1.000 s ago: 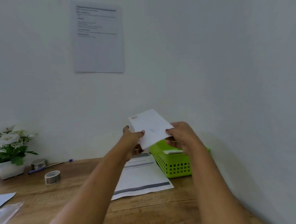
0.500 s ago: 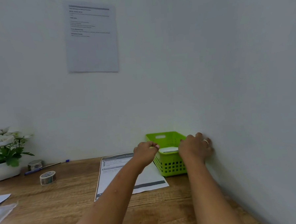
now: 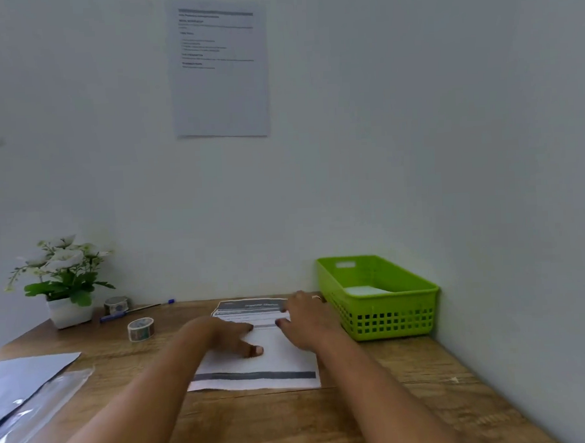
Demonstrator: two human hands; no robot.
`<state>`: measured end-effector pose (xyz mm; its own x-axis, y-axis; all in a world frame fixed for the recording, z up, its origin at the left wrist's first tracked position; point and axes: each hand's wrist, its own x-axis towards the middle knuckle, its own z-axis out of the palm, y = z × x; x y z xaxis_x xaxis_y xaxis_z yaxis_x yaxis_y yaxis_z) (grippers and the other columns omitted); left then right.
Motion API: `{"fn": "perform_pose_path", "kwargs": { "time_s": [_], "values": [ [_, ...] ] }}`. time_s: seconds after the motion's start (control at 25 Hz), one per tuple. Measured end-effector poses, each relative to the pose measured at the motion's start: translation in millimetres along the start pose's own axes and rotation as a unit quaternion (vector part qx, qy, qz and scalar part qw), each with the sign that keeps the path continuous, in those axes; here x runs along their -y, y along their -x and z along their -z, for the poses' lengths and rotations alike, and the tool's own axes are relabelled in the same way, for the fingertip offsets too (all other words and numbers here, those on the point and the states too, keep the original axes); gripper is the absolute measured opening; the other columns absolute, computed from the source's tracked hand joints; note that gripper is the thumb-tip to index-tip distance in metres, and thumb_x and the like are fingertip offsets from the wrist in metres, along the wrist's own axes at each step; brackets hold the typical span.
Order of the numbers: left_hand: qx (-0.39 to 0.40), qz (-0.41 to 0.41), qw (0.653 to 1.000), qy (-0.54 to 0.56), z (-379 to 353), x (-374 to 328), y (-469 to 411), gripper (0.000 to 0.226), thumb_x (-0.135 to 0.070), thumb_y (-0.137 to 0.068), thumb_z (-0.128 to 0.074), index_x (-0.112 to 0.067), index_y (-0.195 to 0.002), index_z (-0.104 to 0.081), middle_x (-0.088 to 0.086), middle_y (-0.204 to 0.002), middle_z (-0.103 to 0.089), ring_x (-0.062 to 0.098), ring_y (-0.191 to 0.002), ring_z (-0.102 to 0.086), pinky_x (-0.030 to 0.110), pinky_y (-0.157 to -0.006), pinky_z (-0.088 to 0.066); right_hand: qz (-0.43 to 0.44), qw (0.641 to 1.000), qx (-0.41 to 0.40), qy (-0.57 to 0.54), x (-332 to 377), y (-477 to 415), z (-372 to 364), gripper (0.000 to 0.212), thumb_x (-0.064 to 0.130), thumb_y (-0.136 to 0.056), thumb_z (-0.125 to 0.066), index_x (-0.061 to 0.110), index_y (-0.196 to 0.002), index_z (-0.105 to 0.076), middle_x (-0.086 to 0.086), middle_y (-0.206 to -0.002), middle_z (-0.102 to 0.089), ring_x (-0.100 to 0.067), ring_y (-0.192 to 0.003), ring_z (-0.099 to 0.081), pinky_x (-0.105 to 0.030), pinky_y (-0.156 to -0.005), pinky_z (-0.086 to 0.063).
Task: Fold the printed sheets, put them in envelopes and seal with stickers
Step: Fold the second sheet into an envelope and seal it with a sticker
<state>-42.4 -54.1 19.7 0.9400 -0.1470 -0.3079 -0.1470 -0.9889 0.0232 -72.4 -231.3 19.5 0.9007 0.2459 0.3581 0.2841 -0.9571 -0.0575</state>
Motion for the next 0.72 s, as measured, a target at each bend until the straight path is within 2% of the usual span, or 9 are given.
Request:
{"fn": "perform_pose_path", "kwargs": {
  "time_s": [0.12,0.24,0.32,0.4,0.48,0.56,0.64,0.72],
  "values": [
    [0.001,-0.034,0.999,0.032,6.4,29.4,25.9,0.071,-0.059,-0.084,-0.055,-0.033,-0.145,-0.029,0.002,-0.152,-0.032,0.024,-0.138,-0.033,0.039,-0.113,-0.025,-0.007,0.996,0.074,-0.04,-9.0,-3.2,-11.4,0.052,0.046,-0.094,-0.044,0.022,-0.141,-0.041,-0.005,-0.15,-0.037,-0.028,-0.135,-0.037,-0.038,-0.108,-0.032],
    [-0.09,-0.041,0.989,0.11,3.5,52.1,32.3,0.055,-0.045,-0.087,-0.06,-0.026,-0.137,-0.045,0.001,-0.144,-0.042,0.02,-0.131,-0.04,0.033,-0.108,-0.031,-0.061,0.988,0.119,-0.08,-13.0,-12.3,-29.9,0.063,0.057,-0.091,-0.042,0.024,-0.144,-0.036,-0.008,-0.152,-0.034,-0.027,-0.138,-0.034,-0.035,-0.113,-0.029],
    [-0.176,-0.02,0.977,0.122,-4.0,62.5,24.4,0.058,-0.044,-0.083,-0.065,-0.025,-0.135,-0.046,0.002,-0.144,-0.043,0.021,-0.131,-0.039,0.034,-0.109,-0.031,-0.128,0.976,0.121,-0.131,-10.2,-17.7,-39.7,0.071,0.063,-0.086,-0.042,0.024,-0.145,-0.032,-0.006,-0.153,-0.033,-0.029,-0.138,-0.034,-0.038,-0.112,-0.029],
    [-0.228,-0.013,0.952,0.203,-13.3,66.4,16.4,0.066,-0.037,-0.079,-0.071,-0.021,-0.137,-0.043,0.003,-0.142,-0.046,0.021,-0.128,-0.043,0.031,-0.108,-0.033,-0.163,0.959,0.103,-0.207,-3.9,-18.2,-46.6,0.08,0.066,-0.075,-0.049,0.032,-0.144,-0.028,-0.003,-0.151,-0.037,-0.03,-0.137,-0.035,-0.042,-0.111,-0.031],
    [-0.249,-0.014,0.924,0.289,-19.1,64.4,12.7,0.074,-0.026,-0.076,-0.076,-0.018,-0.139,-0.039,0.005,-0.14,-0.047,0.021,-0.126,-0.046,0.027,-0.103,-0.035,-0.18,0.934,0.065,-0.301,-1.8,-19.0,-47.6,0.08,0.054,-0.071,-0.061,0.034,-0.142,-0.029,-0.002,-0.144,-0.044,-0.028,-0.132,-0.041,-0.038,-0.108,-0.034],
    [-0.291,-0.011,0.894,0.339,-21.0,63.2,10.5,0.077,-0.017,-0.074,-0.078,-0.019,-0.14,-0.037,0.008,-0.136,-0.051,0.021,-0.119,-0.05,0.025,-0.095,-0.039,-0.185,0.911,0.029,-0.366,-5.7,-23.8,-45.8,0.073,0.025,-0.079,-0.069,0.022,-0.142,-0.033,-0.006,-0.14,-0.047,-0.026,-0.126,-0.046,-0.029,-0.103,-0.038],
    [-0.322,-0.012,0.867,0.381,-22.9,57.8,11.8,0.078,-0.007,-0.075,-0.075,-0.022,-0.14,-0.035,0.008,-0.125,-0.056,0.018,-0.104,-0.055,0.022,-0.084,-0.042,-0.185,0.887,-0.021,-0.422,-15.7,-28.1,-44.9,0.071,0.008,-0.08,-0.067,0.017,-0.142,-0.034,-0.009,-0.139,-0.048,-0.026,-0.122,-0.05,-0.034,-0.101,-0.044],
    [-0.334,-0.013,0.844,0.419,-22.8,54.8,12.2,0.08,-0.003,-0.074,-0.074,-0.026,-0.139,-0.033,0.006,-0.119,-0.054,0.019,-0.101,-0.055,0.024,-0.08,-0.044,-0.186,0.841,-0.039,-0.507,-19.5,-25.7,-38.2,0.071,-0.003,-0.082,-0.062,0.02,-0.143,-0.032,-0.009,-0.13,-0.052,-0.026,-0.112,-0.055,-0.034,-0.087,-0.051]
  ]
}}
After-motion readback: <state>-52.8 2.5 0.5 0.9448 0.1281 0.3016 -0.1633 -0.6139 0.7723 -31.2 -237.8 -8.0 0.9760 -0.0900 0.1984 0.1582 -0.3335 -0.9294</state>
